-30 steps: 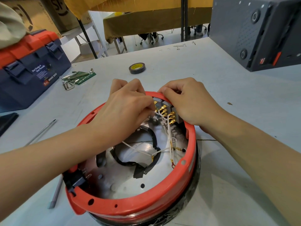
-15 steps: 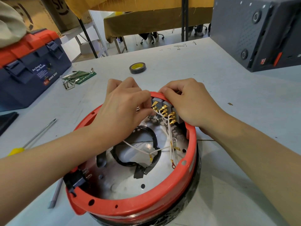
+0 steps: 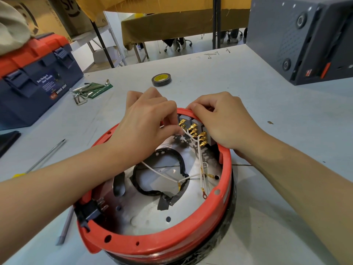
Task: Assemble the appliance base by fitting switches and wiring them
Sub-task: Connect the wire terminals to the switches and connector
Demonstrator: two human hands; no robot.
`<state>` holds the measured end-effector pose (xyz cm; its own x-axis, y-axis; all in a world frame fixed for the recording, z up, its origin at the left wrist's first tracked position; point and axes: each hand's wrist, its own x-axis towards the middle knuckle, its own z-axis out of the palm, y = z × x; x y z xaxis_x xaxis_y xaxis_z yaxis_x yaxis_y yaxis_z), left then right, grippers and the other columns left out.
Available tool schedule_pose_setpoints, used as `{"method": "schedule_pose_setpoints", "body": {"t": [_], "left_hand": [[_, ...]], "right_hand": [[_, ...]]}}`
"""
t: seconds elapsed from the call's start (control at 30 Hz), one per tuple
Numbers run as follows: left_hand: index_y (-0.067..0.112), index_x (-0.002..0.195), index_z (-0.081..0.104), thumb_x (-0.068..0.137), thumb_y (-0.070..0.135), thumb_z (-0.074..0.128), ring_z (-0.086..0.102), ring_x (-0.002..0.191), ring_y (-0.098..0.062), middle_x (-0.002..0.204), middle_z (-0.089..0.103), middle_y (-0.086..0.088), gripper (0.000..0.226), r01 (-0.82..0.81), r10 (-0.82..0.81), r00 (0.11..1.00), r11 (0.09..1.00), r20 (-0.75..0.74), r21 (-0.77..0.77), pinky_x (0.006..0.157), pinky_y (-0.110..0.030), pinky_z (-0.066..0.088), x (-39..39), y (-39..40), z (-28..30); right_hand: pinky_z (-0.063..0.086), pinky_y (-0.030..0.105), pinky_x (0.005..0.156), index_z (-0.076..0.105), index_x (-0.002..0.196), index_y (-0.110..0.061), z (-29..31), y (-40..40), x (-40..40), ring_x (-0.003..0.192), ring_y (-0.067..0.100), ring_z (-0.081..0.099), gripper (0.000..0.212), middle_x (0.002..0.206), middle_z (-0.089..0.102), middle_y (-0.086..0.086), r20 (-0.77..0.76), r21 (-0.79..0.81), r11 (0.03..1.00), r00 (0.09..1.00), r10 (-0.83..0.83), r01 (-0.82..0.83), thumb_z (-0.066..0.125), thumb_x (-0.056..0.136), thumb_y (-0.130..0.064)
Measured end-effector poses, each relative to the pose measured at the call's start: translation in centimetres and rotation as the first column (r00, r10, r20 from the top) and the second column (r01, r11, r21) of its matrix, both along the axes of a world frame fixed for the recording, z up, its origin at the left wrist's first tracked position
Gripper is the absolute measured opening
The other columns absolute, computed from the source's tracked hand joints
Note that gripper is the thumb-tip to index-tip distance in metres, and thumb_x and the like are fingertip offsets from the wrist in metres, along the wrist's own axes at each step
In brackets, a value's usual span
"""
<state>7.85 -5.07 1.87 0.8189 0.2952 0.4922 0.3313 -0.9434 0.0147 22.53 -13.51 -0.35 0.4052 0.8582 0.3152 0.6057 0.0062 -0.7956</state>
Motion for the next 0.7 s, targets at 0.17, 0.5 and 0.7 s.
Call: {"method": "schedule_pose_setpoints", "body": {"t": [0.17, 0.5, 0.7], "left_hand": [[0.020, 0.067, 0.054, 0.071, 0.035, 0.078, 0.043, 0.082, -0.013, 0.066, 0.054, 0.010, 0.029, -0.005, 0.004, 1.000, 1.000, -0.011, -0.025, 0.071, -0.026, 0.015, 0.2, 0.1, 0.1], [0.021, 0.081, 0.056, 0.074, 0.038, 0.075, 0.046, 0.080, -0.013, 0.077, 0.052, 0.011, 0.026, -0.023, 0.021, 0.997, 0.999, -0.068, -0.038, 0.070, -0.027, 0.019, -0.5, 0.2, 0.3], [0.020, 0.101, 0.058, 0.070, 0.032, 0.077, 0.050, 0.080, -0.007, 0.094, 0.054, 0.008, 0.038, -0.085, 0.053, 0.990, 0.960, -0.127, -0.268, 0.074, -0.007, 0.036, -2.5, 0.4, 1.2]], "right_hand": [[0.038, 0.000, 0.062, 0.074, 0.096, -0.015, 0.0, 0.0, -0.1, 0.071, -0.002, 0.057, 0.026, 0.082, 0.067, -0.007, 0.003, -0.003, 1.000, 1.000, -0.009, 0.009, 0.048, 0.097, -0.020], [0.035, -0.004, 0.061, 0.072, 0.100, -0.018, -0.1, 0.1, 0.1, 0.074, -0.005, 0.055, 0.024, 0.089, 0.066, -0.007, 0.005, -0.023, 1.000, 1.000, -0.006, 0.007, 0.050, 0.096, -0.023], [0.035, -0.006, 0.059, 0.072, 0.101, -0.018, -0.2, 0.1, 0.1, 0.073, -0.007, 0.054, 0.023, 0.088, 0.065, -0.008, 0.011, -0.021, 1.000, 1.000, -0.007, 0.007, 0.050, 0.097, -0.024]]}}
